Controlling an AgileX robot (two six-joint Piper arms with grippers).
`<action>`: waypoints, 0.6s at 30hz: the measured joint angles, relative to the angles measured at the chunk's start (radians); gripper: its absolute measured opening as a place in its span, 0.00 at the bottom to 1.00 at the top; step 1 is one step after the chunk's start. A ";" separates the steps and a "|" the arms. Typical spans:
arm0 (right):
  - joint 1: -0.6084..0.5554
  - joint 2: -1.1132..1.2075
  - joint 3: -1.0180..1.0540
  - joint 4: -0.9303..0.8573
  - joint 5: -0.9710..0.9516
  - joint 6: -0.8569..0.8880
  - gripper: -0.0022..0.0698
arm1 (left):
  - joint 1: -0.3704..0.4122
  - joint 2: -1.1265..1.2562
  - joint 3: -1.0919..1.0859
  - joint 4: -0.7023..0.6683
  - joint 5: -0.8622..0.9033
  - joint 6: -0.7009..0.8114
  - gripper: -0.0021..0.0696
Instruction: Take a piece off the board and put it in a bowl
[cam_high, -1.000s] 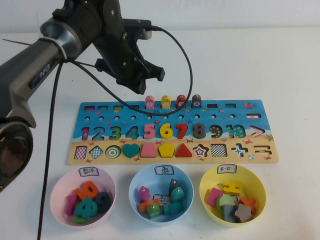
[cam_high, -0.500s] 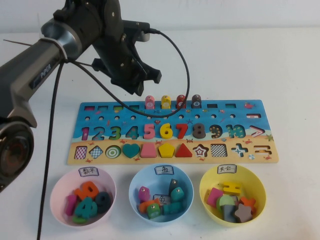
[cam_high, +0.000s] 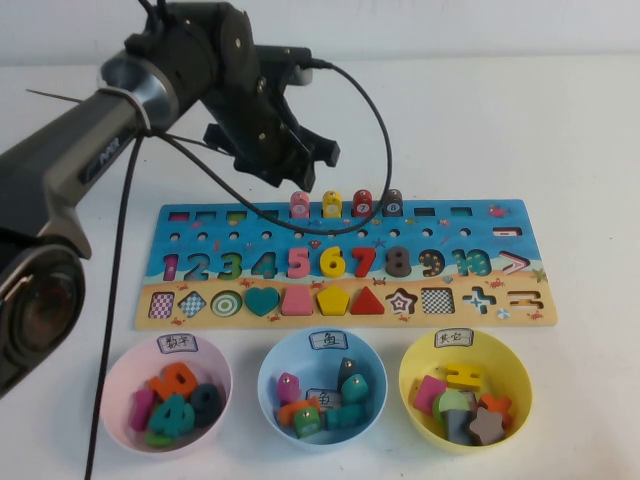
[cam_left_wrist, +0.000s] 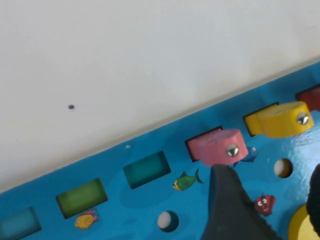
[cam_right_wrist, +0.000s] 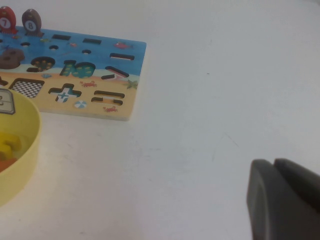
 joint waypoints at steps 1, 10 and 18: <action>0.000 0.000 0.000 0.000 0.000 0.000 0.01 | -0.002 0.009 0.000 0.000 0.000 -0.002 0.44; 0.000 0.000 0.000 0.000 0.000 0.000 0.01 | -0.002 0.042 -0.013 -0.007 -0.035 -0.004 0.53; 0.000 0.000 0.000 0.000 0.000 0.000 0.01 | -0.002 0.044 -0.018 -0.007 -0.090 -0.006 0.59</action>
